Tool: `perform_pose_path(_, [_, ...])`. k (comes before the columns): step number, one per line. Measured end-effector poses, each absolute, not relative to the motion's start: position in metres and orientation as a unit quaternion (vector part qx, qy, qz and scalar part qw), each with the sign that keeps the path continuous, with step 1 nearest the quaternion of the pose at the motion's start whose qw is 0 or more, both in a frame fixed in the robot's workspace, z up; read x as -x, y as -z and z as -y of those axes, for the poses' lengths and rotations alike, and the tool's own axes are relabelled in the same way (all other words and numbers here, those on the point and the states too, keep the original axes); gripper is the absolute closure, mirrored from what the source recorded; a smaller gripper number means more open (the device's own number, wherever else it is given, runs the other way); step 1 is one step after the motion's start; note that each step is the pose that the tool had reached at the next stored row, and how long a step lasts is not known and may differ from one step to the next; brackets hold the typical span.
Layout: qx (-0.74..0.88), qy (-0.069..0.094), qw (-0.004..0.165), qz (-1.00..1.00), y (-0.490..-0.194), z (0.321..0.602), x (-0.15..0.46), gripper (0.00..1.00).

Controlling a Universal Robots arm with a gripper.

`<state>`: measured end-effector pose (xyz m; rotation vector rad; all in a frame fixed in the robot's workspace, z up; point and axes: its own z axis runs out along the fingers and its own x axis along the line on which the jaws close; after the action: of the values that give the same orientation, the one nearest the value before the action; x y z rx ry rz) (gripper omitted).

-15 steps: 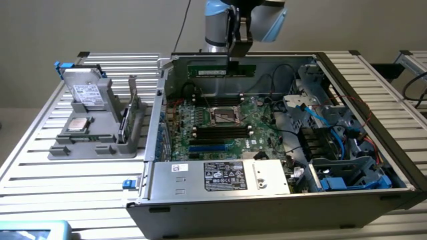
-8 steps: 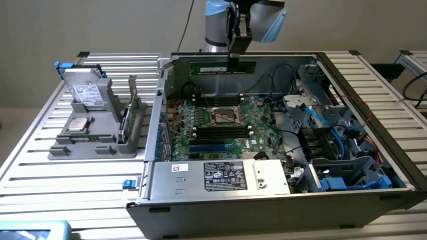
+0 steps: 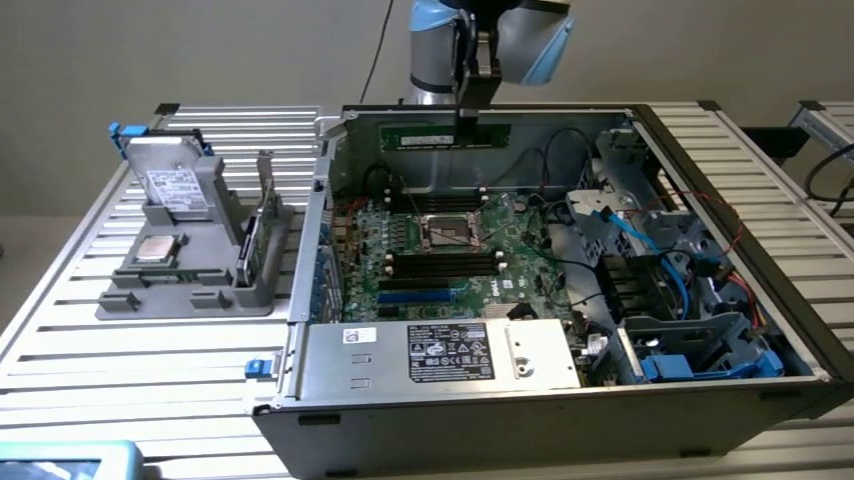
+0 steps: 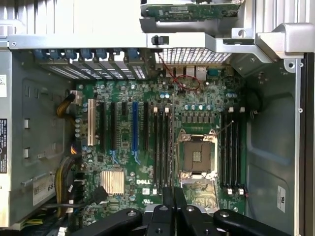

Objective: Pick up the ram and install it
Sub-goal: 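Pick up the ram and move it above insertion slot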

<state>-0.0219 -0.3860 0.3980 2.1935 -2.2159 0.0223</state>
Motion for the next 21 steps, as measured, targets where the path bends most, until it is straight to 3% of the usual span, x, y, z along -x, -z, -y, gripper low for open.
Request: perform_pose_path(21, [-0.678, -0.015, 0.010, 0.735, -0.376, 0.386, 0.022, 0.88])
